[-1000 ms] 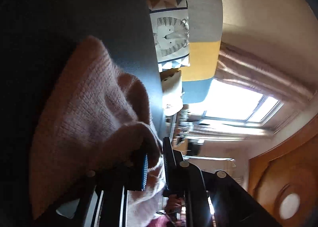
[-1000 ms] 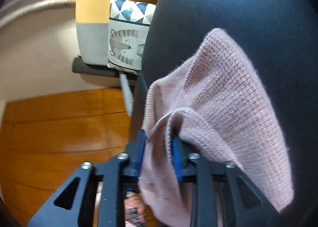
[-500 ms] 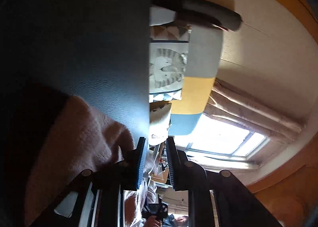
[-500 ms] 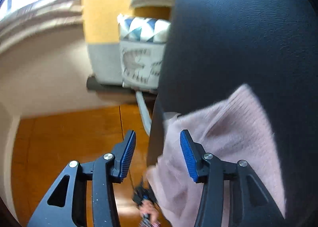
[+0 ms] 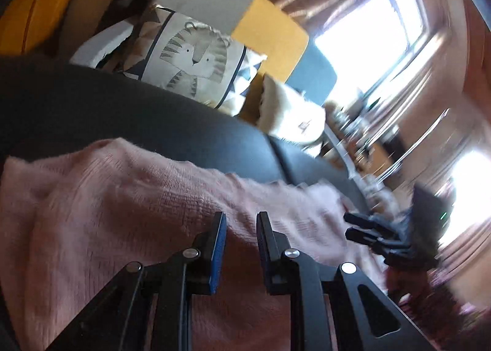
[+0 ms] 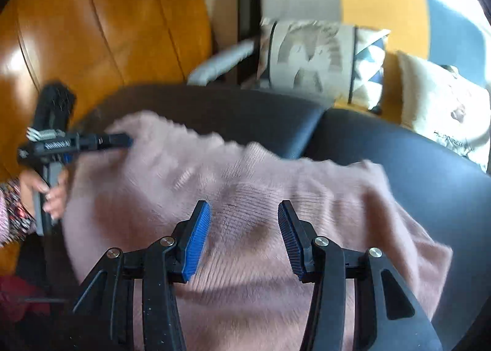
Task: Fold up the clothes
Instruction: 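Open both grippers and release the folded edge onto the sweater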
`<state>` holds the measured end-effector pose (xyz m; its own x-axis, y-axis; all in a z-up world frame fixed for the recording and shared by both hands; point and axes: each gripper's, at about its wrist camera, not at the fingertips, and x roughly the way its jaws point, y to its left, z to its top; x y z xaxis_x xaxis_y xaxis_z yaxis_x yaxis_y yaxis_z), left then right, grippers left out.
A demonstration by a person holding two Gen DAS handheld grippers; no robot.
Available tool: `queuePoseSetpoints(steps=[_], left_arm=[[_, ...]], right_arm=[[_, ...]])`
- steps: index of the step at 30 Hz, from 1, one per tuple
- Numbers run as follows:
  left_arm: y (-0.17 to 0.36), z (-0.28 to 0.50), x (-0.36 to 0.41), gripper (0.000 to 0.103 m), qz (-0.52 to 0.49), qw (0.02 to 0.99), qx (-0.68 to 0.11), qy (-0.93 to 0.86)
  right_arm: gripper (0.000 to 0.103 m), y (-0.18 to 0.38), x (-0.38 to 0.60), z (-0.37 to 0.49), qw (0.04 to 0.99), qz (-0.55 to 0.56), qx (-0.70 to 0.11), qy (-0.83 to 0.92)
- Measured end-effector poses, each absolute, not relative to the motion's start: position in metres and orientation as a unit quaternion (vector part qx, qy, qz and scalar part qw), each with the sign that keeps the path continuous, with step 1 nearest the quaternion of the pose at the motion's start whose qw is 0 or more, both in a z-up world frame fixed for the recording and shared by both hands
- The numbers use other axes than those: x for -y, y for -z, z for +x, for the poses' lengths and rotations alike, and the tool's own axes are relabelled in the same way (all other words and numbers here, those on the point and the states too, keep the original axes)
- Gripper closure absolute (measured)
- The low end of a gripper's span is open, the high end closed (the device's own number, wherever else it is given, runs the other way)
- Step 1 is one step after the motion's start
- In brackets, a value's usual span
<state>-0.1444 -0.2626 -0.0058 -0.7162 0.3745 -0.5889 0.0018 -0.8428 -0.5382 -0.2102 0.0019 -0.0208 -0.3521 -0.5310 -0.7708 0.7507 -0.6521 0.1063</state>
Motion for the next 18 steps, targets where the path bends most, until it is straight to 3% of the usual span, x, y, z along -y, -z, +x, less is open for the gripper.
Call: queuePoseSetpoints(steps=[3, 5, 7, 10, 12, 18], left_arm=[[0.013, -0.153, 0.266, 0.084, -0.377, 0.064, 0.215, -0.899], [0.018, -0.15, 0.279, 0.084, -0.37, 0.028, 0.212, -0.904], [0.031, -0.141, 0.301, 0.085, -0.364, 0.003, 0.248, -0.898], [0.044, -0.124, 0.327, 0.088, -0.337, 0.01, 0.323, -0.884], [0.048, -0.121, 0.332, 0.094, -0.33, 0.003, 0.336, -0.882], [0.043, -0.123, 0.33, 0.094, -0.342, -0.006, 0.323, -0.882]], right_arm=[[0.053, 0.035, 0.005, -0.222, 0.386, 0.416, -0.156, 0.809], [0.053, 0.04, -0.001, -0.238, 0.367, 0.429, -0.109, 0.818], [0.053, 0.048, -0.009, -0.255, 0.35, 0.442, -0.044, 0.824], [0.053, 0.052, -0.013, -0.257, 0.34, 0.429, -0.025, 0.837], [0.053, 0.05, -0.011, -0.254, 0.334, 0.423, -0.035, 0.841], [0.053, 0.03, -0.028, -0.25, 0.325, 0.411, 0.0, 0.852]])
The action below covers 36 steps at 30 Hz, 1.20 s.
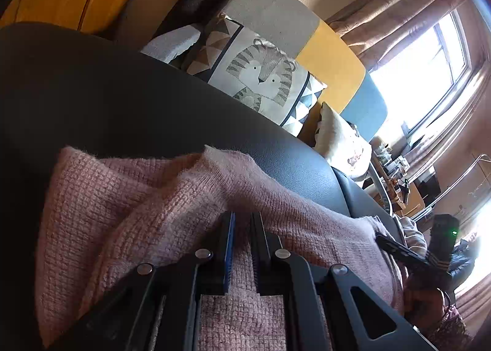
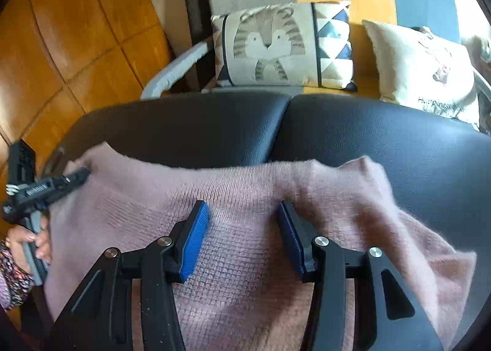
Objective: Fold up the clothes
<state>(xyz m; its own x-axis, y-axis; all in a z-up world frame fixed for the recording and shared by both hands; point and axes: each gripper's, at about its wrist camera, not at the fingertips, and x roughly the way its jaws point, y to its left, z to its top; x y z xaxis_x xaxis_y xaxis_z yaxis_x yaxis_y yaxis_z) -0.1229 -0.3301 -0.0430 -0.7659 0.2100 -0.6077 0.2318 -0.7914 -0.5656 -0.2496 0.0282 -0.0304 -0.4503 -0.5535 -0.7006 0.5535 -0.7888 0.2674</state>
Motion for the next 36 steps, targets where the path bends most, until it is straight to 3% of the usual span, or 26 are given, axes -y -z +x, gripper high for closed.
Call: queuePoseSetpoints(steps=[3, 6, 9, 11, 14, 16, 19, 27, 31, 36], left_arm=[[0.028, -0.119, 0.321, 0.092, 0.333, 0.017, -0.304, 0.892], [0.015, -0.105, 0.302, 0.084, 0.302, 0.003, -0.288, 0.909], [0.014, -0.099, 0.282, 0.084, 0.304, 0.004, -0.25, 0.919], [0.024, -0.1, 0.273, 0.084, 0.318, 0.003, -0.22, 0.922], [0.04, -0.105, 0.28, 0.084, 0.352, 0.004, -0.237, 0.905], [0.043, -0.103, 0.289, 0.084, 0.346, -0.004, -0.265, 0.9], [0.047, -0.096, 0.298, 0.085, 0.337, -0.003, -0.288, 0.897], [0.047, -0.099, 0.294, 0.086, 0.343, -0.002, -0.279, 0.897], [0.046, -0.099, 0.295, 0.086, 0.342, -0.003, -0.282, 0.896], [0.048, -0.098, 0.298, 0.086, 0.338, -0.011, -0.295, 0.894]], right_arm=[[0.053, 0.003, -0.068, -0.237, 0.294, 0.381, 0.033, 0.876], [0.054, -0.004, -0.095, -0.208, 0.293, 0.379, -0.008, 0.878], [0.054, 0.002, -0.11, -0.185, 0.321, 0.381, -0.032, 0.866], [0.063, 0.017, -0.112, -0.178, 0.32, 0.401, -0.056, 0.856], [0.073, 0.04, -0.12, -0.179, 0.286, 0.422, -0.09, 0.856], [0.074, 0.043, -0.139, -0.181, 0.245, 0.414, -0.087, 0.872], [0.084, 0.048, -0.176, -0.188, 0.225, 0.42, -0.007, 0.879], [0.083, 0.003, -0.144, -0.214, 0.272, 0.399, 0.028, 0.875], [0.083, 0.024, -0.109, -0.252, 0.265, 0.442, -0.035, 0.856], [0.09, 0.043, -0.129, -0.275, 0.234, 0.456, 0.001, 0.859]])
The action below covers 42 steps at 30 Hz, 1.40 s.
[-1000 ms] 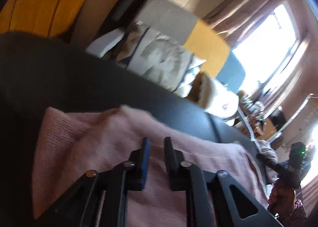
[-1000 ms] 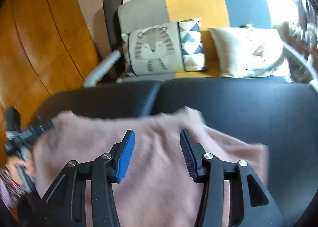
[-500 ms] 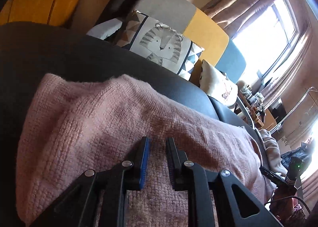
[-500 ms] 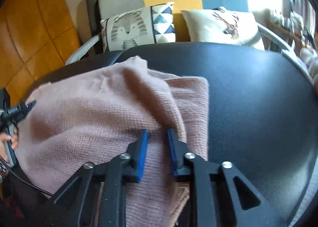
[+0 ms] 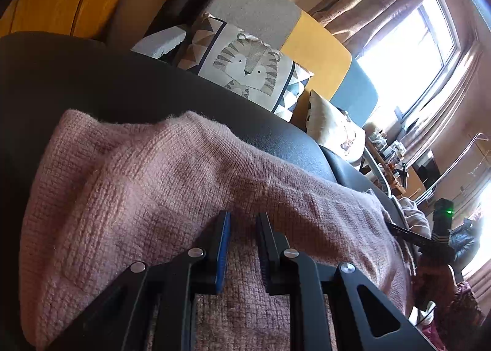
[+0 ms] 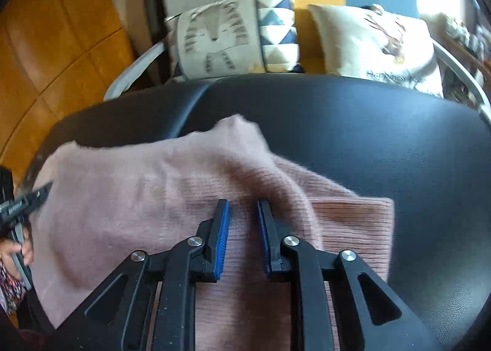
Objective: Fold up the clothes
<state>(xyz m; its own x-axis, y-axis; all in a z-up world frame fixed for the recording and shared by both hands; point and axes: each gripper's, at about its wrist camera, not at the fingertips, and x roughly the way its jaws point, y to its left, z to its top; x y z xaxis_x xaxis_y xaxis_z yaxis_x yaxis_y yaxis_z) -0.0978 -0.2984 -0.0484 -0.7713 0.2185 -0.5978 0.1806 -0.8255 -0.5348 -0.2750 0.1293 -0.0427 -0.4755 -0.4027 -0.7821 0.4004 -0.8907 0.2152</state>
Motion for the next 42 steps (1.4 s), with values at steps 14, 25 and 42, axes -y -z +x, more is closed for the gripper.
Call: queuePoseSetpoints(steps=[14, 25, 42], left_arm=[[0.049, -0.097, 0.3, 0.086, -0.336, 0.015, 0.298, -0.893], [0.05, -0.096, 0.303, 0.086, -0.334, 0.02, 0.306, -0.891], [0.004, -0.026, 0.193, 0.085, -0.316, 0.083, 0.171, -0.93]], right_arm=[[0.089, 0.038, -0.073, -0.3, 0.237, 0.461, -0.095, 0.85], [0.066, 0.04, -0.142, -0.291, 0.138, 0.45, 0.016, 0.882], [0.079, 0.023, -0.11, -0.096, 0.272, 0.392, -0.087, 0.874]])
